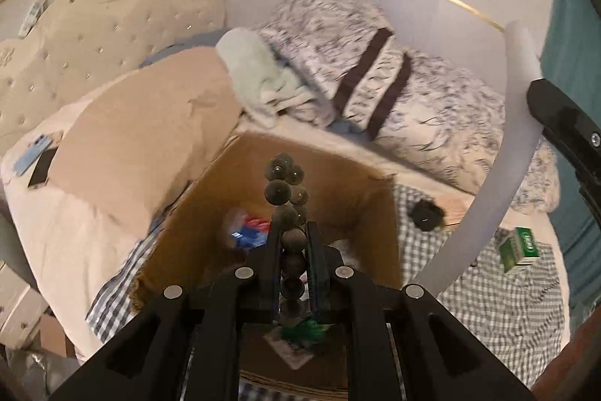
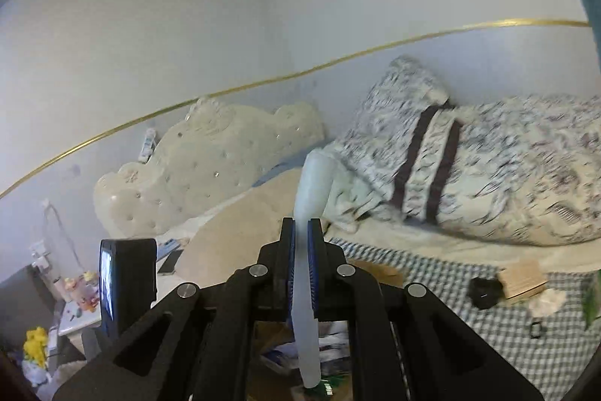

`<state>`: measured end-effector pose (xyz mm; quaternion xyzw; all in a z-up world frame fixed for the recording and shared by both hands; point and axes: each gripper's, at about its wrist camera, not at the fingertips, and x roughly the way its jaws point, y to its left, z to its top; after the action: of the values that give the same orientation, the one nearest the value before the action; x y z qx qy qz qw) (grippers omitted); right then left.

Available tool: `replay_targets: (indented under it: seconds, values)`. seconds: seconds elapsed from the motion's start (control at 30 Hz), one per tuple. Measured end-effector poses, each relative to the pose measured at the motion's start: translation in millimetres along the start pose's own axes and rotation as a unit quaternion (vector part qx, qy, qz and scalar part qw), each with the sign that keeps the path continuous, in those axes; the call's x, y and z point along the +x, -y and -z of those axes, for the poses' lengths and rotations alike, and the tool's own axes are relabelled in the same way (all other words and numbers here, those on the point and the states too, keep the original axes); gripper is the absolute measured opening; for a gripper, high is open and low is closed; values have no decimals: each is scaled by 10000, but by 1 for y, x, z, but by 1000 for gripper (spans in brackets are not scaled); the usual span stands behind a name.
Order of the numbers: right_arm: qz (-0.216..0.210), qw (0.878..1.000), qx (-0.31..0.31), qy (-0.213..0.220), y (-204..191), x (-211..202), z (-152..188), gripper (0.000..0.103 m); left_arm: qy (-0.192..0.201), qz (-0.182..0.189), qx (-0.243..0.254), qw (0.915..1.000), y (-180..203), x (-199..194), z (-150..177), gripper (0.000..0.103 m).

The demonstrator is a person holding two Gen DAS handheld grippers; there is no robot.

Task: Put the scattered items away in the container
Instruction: 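Carry the bracelet and white tube over the box and open both tools, then move both open tools back toward the remaining items on the sheet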

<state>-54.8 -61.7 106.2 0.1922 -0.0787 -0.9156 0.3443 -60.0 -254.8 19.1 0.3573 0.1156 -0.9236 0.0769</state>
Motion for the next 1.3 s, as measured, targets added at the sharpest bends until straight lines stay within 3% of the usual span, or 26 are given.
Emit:
replay_targets:
  seconds: [0.27,0.37,0.4,0.43,0.5,0.57,0.97,1.03,1.3]
  values:
    - [81,9974,126,-699,7,59,34,8,-393,63,-41,9992,-15,40,13,11]
    - [176,9952,300,-915,18,70,40,13,-477,21,5,9989,-14,50,14,20]
    - [198,9944,388,-962,23,73,41,13,-477,8,23,9989,-13,51,14,38]
    - [202,9933,485,-1032,28,76,41,14,-481,-21,22,9988,-12,51,13,69]
    - [192,9908,680,-1158,38,78,42,21,-442,-80,11,9990,-11,51,14,90]
    - [251,9909,753,-1090,43,74,41,35,-352,-114,47,9993,-8,48,14,90]
    - [353,9913,978,-802,76,38,37,44,-593,-269,168,9977,23,46,20,92]
    - [524,9905,1044,-727,90,25,40,48,-574,-224,191,9979,33,43,20,92]
    - [1482,9779,1310,-671,169,-24,56,48,-469,199,557,9971,97,41,20,99]
